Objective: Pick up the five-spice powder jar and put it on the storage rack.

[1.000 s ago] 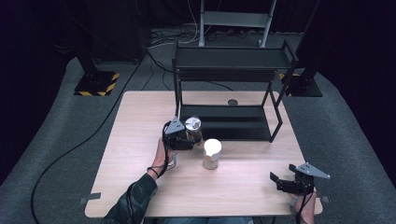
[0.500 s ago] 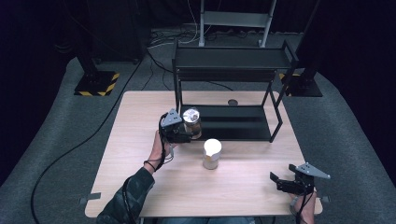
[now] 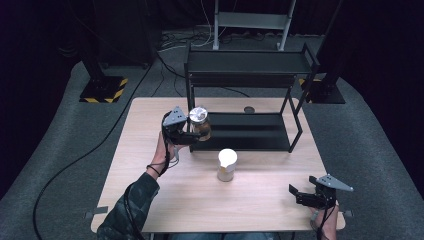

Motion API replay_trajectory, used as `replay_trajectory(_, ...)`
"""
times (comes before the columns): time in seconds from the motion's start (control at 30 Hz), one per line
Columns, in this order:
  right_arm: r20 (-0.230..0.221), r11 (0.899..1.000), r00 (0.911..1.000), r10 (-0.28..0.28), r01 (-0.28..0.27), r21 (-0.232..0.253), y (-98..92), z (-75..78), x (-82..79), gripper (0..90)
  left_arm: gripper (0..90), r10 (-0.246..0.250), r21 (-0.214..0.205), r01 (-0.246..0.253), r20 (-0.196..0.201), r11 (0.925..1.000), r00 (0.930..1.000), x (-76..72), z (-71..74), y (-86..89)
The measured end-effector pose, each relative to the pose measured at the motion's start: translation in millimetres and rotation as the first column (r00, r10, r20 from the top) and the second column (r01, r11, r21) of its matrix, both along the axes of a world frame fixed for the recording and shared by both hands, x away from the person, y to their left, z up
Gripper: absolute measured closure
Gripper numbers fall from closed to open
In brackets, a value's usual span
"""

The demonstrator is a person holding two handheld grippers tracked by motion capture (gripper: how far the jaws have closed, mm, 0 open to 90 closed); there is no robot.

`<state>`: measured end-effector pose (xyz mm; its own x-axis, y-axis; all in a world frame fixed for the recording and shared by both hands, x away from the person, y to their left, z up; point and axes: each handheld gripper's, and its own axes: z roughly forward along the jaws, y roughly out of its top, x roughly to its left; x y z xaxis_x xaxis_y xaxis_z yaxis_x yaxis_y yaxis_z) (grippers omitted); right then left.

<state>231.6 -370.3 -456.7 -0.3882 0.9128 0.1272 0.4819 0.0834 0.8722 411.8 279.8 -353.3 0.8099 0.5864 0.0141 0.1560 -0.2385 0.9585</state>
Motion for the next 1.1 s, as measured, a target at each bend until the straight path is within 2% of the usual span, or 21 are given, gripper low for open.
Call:
replay_trajectory(0.3,-0.002,1.0,1.0,0.001,-0.001,-0.005,0.9,0.6,0.2,2.3,30.0,0.002,-0.007,-0.002,0.02,1.0,0.9998,3.1,14.4,8.0)
replay_trajectory(0.4,-0.003,1.0,1.0,0.0,0.0,-0.007,1.5,0.9,0.1,2.3,30.1,-0.002,-0.021,0.003,0.018,0.9998,0.9998,5.2,17.9,11.5)
replay_trajectory(0.57,-0.008,1.0,1.0,0.006,-0.006,-0.012,1.5,1.5,1.4,2.3,30.1,-0.005,-0.013,0.005,0.023,0.9999,0.9997,8.2,26.0,14.1)
replay_trajectory(0.77,-0.007,1.0,1.0,0.005,-0.005,-0.012,1.6,1.5,1.3,2.3,30.1,-0.009,-0.029,0.01,0.013,0.9995,0.9999,13.7,29.2,19.1)
replay_trajectory(1.1,-0.011,1.0,0.9999,0.007,-0.007,-0.015,1.8,2.1,2.1,2.3,30.1,-0.019,-0.023,0.02,0.02,0.9995,0.9996,20.6,43.8,22.0)
